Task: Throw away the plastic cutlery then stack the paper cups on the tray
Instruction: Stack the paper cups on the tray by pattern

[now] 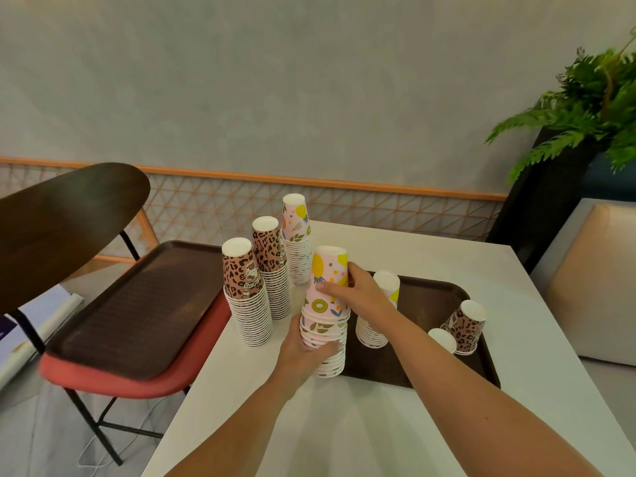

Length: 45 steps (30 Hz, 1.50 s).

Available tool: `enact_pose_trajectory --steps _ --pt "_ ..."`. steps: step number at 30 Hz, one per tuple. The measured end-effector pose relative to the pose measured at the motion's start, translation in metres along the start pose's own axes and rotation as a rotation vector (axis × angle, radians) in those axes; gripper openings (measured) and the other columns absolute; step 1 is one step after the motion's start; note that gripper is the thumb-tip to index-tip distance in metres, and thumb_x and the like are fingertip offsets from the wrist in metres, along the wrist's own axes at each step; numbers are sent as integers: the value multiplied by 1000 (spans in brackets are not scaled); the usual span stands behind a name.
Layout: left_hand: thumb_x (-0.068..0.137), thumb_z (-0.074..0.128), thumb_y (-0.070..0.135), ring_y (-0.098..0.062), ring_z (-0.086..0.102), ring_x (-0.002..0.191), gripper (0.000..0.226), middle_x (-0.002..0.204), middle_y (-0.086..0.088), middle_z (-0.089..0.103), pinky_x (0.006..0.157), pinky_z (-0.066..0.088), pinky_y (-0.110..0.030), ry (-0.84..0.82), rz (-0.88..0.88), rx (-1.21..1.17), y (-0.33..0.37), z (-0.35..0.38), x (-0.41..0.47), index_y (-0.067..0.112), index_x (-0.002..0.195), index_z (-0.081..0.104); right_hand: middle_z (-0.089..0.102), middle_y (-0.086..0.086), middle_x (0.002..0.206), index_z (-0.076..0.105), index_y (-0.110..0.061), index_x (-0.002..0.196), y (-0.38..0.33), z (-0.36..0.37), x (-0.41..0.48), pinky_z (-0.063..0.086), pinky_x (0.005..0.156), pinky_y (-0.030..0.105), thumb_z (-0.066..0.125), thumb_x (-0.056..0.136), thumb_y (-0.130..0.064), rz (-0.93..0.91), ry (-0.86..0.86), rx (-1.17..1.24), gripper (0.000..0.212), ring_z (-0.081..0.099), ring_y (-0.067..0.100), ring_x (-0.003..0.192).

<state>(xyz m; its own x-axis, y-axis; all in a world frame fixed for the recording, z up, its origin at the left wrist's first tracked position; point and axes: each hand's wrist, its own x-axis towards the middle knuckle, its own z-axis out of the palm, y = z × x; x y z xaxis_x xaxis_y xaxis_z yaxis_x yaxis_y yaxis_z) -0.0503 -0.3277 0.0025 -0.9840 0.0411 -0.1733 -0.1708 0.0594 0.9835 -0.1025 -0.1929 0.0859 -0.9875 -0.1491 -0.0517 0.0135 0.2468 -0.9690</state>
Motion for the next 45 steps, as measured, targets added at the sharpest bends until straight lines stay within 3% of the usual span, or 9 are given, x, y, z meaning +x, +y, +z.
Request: enact_pose_trajectory --steps 6,10,16,21,26,36,40,43,45 --pt "51 86 28 -14 57 112 88 121 6 60 98 48 -35 -3 -31 31 -3 -2 -1 30 127 41 68 3 111 57 -16 112 -13 -6 6 54 90 45 76 76 -25 -23 38 140 41 67 20 99" --pt "42 84 40 -12 56 114 99 123 10 58 101 47 -38 -3 -46 37 -4 -1 -2 34 129 38 70 2 109 59 -15 112 -28 -16 9 55 87 44 74 78 -27 -71 104 170 39 69 20 95" --pt "62 85 17 -16 55 115 84 124 5 57 101 47 -40 -7 -50 23 -7 -2 0 30 130 37 69 6 108 57 -15 109 -50 -52 15 55 76 35 71 82 -22 -147 296 302 31 69 21 93" --pt "51 83 27 -15 57 113 89 122 5 59 98 49 -37 10 -47 8 -3 -1 -1 29 128 39 64 6 111 52 -10 116 -31 -80 20 54 78 28 72 81 -24 -168 490 142 43 64 17 96" --pt "64 85 13 -14 56 111 78 119 8 59 96 48 -33 18 -40 12 1 2 0 31 126 39 60 8 115 48 -8 119 13 -81 21 50 81 30 74 79 -24 -138 552 -19 50 59 20 104" --pt "69 81 9 -3 56 100 71 110 13 58 82 46 -22 34 -34 2 6 4 -1 30 122 38 44 9 134 32 -20 139 49 -72 12 45 94 35 72 81 -29 -37 401 -50 71 47 23 120" --pt "69 81 9 -4 56 101 72 112 11 58 85 46 -24 35 -28 -2 7 5 -1 29 124 39 40 6 139 34 -18 139 25 -64 6 35 95 28 69 83 -32 -168 428 -161 68 40 14 126" --pt "68 82 10 -6 57 104 73 115 8 59 85 46 -24 31 -18 -20 7 6 -1 28 125 40 44 1 135 36 -16 138 2 -44 -5 36 99 25 71 81 -32 -288 279 -188 69 42 7 122" --pt "67 83 10 -9 58 106 74 116 7 60 85 47 -25 21 -11 -35 8 8 -1 27 126 41 43 1 136 34 -15 140 -5 -28 -11 37 101 25 72 79 -33 -251 150 -203 74 42 9 123"
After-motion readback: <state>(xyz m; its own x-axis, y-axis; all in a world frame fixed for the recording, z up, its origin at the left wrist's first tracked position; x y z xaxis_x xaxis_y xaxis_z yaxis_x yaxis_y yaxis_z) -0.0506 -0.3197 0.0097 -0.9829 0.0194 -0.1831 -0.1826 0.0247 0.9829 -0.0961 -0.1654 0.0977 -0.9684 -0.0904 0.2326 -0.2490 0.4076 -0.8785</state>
